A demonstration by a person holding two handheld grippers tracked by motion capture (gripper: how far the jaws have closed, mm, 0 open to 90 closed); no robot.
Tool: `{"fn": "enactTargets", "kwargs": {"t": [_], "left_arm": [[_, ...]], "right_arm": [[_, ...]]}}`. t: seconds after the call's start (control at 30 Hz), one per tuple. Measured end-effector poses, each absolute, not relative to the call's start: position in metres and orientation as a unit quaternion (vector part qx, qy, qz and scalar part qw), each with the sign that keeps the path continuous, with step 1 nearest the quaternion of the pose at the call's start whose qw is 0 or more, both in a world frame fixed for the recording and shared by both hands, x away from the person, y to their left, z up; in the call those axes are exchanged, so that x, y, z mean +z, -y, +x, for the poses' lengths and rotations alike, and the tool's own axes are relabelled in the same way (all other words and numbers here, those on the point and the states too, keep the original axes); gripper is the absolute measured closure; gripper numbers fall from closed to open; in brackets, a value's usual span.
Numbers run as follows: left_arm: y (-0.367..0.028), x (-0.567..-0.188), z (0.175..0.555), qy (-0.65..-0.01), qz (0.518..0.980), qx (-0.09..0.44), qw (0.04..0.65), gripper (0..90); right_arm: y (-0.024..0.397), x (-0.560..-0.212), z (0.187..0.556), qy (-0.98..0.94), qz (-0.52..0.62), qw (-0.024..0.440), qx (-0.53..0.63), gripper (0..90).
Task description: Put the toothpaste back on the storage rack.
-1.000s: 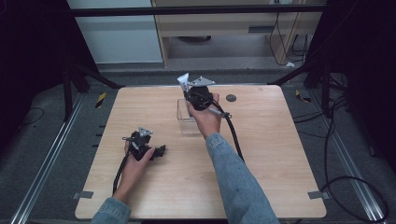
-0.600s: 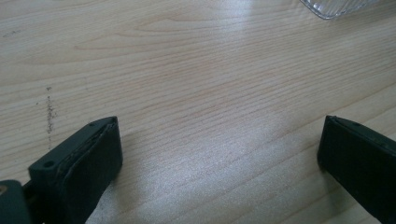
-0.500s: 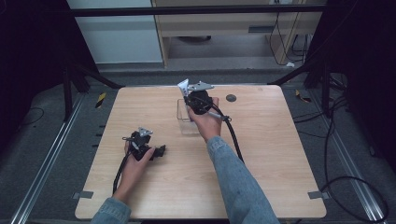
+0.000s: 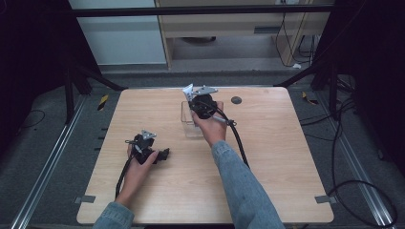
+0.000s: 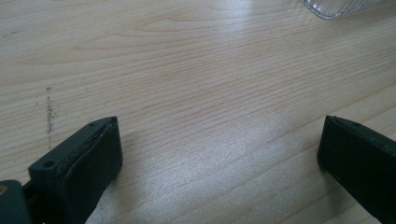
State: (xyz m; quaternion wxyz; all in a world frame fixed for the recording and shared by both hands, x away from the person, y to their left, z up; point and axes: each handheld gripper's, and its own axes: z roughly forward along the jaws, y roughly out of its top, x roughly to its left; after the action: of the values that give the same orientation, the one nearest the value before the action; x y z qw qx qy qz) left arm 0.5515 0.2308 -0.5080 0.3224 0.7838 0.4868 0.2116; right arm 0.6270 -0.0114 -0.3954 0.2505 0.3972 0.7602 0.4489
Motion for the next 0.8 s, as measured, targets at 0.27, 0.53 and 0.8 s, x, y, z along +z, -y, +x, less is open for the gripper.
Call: {"fn": "enactTargets", "kwargs": {"t": [0.27,0.53,0.8], "left_arm": [[-0.2308,-0.5080,0.5514,-0.486,0.784,0.212,0.322,0.0],[-0.2308,-0.5080,0.5514,-0.487,0.784,0.212,0.323,0.0],[-0.2311,-0.5079,0.5515,-0.485,0.785,0.212,0.321,0.0]], "right_arm": [[0.0124,-0.4001,0.6286,-0.763,0.405,0.246,0.439,79.4],[0.0102,-0.4022,0.6286,-0.767,0.405,0.241,0.435,79.5],[0.0088,-0.4040,0.6303,-0.772,0.405,0.236,0.428,79.4]]}}
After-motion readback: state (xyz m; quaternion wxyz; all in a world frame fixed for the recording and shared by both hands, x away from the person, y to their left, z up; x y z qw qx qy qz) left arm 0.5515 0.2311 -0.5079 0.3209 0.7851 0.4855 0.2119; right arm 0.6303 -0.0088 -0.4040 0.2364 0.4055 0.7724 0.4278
